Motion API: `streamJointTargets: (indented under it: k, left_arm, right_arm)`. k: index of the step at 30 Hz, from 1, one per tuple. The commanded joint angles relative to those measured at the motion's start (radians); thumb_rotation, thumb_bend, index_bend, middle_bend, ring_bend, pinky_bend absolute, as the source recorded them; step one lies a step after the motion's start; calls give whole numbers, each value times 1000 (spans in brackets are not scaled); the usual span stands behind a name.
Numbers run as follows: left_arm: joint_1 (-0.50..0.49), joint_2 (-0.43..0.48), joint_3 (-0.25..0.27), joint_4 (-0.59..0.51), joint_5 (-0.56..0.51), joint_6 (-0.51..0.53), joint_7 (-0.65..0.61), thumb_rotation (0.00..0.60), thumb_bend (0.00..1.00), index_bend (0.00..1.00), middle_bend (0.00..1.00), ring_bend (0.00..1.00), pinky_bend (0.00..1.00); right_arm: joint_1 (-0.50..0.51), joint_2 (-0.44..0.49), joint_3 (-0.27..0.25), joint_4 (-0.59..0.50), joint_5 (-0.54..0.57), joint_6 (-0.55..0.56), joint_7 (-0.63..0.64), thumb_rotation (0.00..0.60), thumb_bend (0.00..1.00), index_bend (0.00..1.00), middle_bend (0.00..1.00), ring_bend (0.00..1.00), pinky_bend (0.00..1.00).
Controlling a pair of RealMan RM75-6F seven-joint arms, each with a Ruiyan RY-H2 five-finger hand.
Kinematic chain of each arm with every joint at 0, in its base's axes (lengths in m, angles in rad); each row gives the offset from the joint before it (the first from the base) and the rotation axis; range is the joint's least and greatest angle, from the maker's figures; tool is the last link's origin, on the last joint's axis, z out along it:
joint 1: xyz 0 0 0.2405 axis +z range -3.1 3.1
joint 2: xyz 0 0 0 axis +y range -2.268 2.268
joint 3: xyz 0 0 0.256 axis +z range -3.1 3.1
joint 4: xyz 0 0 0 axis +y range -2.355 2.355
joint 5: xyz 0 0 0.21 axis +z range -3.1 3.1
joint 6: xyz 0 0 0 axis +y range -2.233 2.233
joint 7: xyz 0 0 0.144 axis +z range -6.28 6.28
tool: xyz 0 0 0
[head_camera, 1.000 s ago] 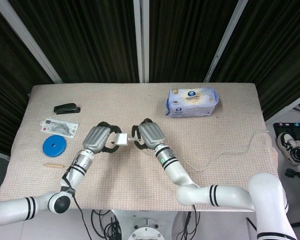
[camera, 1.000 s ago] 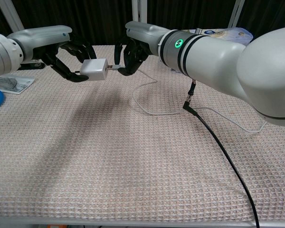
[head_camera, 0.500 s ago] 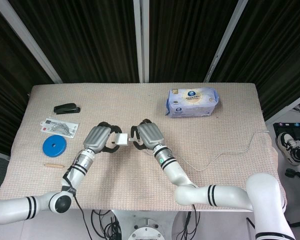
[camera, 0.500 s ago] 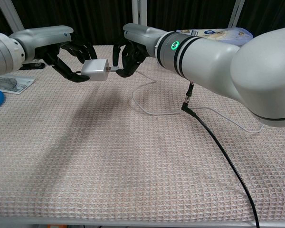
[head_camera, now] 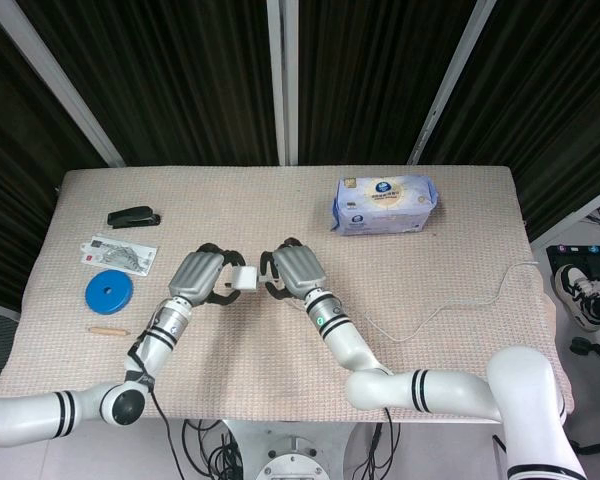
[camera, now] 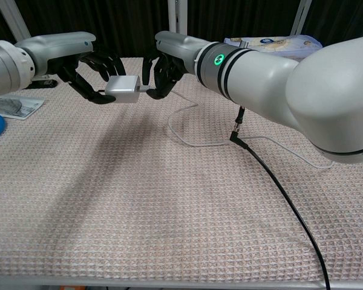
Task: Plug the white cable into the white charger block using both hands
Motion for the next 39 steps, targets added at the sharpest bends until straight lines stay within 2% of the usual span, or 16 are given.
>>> streamJointTargets:
  k: [1,39]
  left_arm:
    - [-3,-1,-2,-1,-7,3,3,600,471,582,537,275,166]
    - [-25,-7,6,-20,-33,18,21,600,469,582,536,275,170]
  right_arm:
    - [0,-2,0,3,0,-1,1,600,377,625,584,312,165]
    - [8,-53,18,46,-13,1,15,600,376,626,578,313,165]
